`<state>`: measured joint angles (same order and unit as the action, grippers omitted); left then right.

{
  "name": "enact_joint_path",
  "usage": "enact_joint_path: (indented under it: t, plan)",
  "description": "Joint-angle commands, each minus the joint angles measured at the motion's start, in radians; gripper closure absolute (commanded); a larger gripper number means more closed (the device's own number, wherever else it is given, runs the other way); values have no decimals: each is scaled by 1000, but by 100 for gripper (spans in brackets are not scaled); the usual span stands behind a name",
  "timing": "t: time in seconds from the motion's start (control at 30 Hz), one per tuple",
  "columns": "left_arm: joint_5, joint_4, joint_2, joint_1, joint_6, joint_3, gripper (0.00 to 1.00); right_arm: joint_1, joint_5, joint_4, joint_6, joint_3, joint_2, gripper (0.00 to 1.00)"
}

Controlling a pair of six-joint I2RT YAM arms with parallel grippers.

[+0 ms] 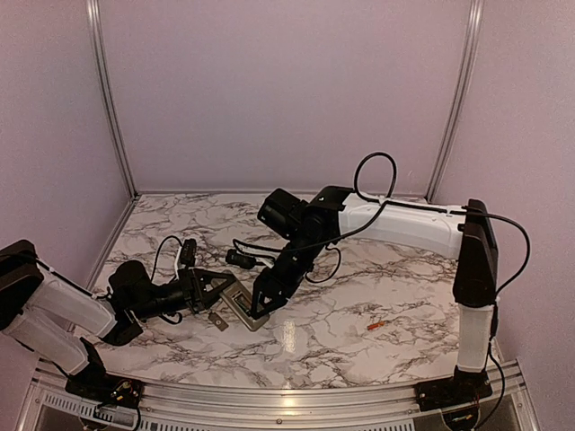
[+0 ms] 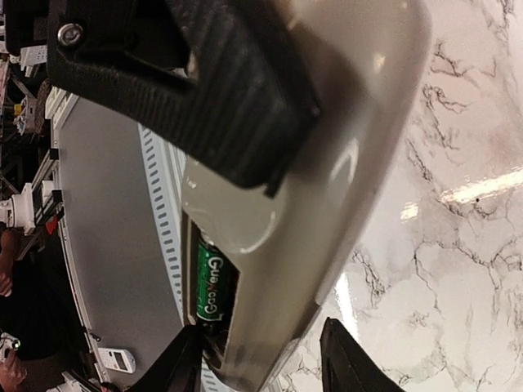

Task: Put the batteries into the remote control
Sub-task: Load the battery into the battery compartment, then press the battery in the battery compartment.

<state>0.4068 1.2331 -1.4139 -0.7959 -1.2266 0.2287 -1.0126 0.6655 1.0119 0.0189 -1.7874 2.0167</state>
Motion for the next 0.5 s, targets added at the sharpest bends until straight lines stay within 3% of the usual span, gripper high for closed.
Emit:
enact_joint_path:
  t: [0.0,0.17,0.47]
  plan:
    - [-112,509,49,-3,0,-22,100,0,-66,-85,-11,-9,-48,48]
    - [-185,508,20,-3,4,-40,100,5,-213,-139,-31,11,-152,40]
    - [-346,479,18,-3,7,-65,100,-39,-364,-217,-68,31,-250,45]
